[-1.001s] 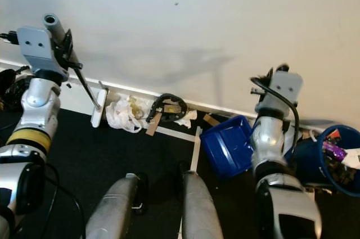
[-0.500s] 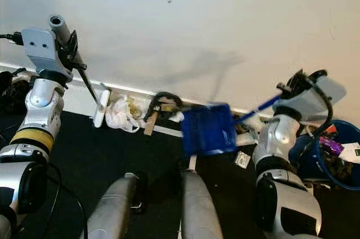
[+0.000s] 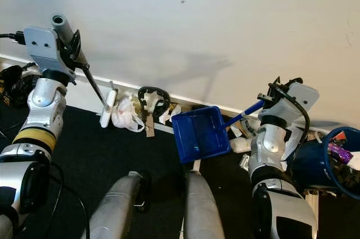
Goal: Sweep floor
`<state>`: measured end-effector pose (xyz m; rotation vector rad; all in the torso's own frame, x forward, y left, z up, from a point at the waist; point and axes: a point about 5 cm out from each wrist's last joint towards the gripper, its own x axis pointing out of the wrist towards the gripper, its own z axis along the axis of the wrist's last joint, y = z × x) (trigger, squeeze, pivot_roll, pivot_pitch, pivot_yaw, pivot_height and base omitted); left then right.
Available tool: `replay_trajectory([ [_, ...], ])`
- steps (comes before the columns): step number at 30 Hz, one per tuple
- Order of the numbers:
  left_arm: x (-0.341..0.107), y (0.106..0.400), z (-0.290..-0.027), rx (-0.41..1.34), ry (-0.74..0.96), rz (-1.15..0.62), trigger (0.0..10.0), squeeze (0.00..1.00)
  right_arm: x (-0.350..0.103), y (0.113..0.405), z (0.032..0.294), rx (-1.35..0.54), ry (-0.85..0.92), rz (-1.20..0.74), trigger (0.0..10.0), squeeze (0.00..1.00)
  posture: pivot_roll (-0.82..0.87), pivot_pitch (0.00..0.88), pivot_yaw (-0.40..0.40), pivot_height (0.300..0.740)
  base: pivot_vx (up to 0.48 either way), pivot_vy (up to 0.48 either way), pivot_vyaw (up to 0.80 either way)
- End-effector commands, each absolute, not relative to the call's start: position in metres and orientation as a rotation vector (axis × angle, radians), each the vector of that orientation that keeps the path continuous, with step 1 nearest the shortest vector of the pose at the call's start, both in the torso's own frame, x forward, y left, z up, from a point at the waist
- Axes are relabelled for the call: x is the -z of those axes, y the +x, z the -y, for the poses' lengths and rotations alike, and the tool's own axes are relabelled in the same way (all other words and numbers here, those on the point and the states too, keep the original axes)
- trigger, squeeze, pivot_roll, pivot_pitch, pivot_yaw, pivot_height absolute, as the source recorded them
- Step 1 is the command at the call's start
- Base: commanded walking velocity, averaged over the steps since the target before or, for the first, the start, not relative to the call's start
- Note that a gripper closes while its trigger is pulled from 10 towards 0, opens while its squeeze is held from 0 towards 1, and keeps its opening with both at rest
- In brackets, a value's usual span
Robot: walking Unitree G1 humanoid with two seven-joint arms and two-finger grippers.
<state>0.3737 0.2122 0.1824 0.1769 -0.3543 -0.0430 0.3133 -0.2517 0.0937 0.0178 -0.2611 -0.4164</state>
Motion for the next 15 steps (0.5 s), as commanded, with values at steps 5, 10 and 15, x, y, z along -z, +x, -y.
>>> replay_trajectory([
  [5,-0.17,0.37,-0.207,0.061,0.151,0.326,10.0,0.0,-0.03,0.274,0.255,0.447,-0.017,-0.047,10.0,0.0,0.11,0.377,-0.02,0.74,0.0,0.0,0.0],
  [10,-0.168,0.371,-0.204,0.073,0.146,0.318,10.0,0.0,-0.012,0.257,0.266,0.532,0.004,-0.16,10.0,0.0,0.11,0.373,-0.021,0.74,0.0,0.0,0.0],
  [15,-0.166,0.372,-0.199,0.095,0.14,0.295,10.0,0.0,0.005,0.244,0.273,0.509,-0.007,-0.316,10.0,0.0,0.1,0.353,-0.018,0.74,0.0,0.0,0.0],
])
